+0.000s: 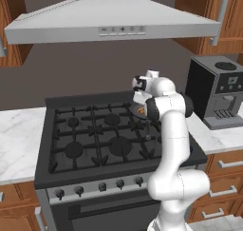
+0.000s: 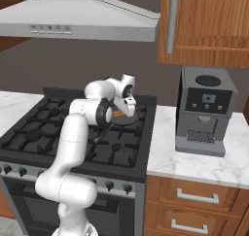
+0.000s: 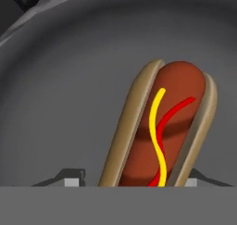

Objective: Place the cold items (onion and peach) from the fridge in one tupperware on the dining counter. Place the warm items (hot dog and kebab skewer) in the stove area in another tupperware.

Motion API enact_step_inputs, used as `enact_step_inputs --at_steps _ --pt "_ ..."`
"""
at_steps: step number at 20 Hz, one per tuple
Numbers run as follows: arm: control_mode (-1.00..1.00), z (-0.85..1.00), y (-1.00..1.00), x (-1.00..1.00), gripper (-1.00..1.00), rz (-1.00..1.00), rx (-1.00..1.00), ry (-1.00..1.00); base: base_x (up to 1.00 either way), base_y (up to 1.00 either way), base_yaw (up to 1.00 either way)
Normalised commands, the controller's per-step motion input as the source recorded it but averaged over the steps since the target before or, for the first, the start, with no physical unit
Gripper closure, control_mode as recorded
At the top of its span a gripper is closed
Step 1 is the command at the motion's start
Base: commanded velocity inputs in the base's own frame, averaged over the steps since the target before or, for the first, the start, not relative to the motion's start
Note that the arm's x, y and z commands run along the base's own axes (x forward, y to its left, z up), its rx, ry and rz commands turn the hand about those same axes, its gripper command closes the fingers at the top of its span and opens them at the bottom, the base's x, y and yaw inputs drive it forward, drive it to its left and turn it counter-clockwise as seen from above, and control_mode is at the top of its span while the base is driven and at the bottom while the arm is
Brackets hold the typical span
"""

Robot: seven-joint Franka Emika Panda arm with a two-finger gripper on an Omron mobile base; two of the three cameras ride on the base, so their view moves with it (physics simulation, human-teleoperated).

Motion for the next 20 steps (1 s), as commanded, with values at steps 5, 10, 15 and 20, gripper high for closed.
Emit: enact_step_inputs --at_steps 5,10,15,20 --pt "-1.0 -0.07 -0.05 -0.37 1.0 -0.02 0.02 -0.08 0.0 0.0 0.0" --pt "-1.0 0.0 -0.01 -0.73 1.0 -0.07 0.06 -0.24 0.0 0.0 0.0" --pt "-1.0 0.07 0.0 -0.76 1.0 -0.1 0.01 -0.16 0.0 0.0 0.0" --pt "-1.0 0.52 0.05 -0.47 1.0 -0.06 0.0 -0.05 0.0 0.0 0.0"
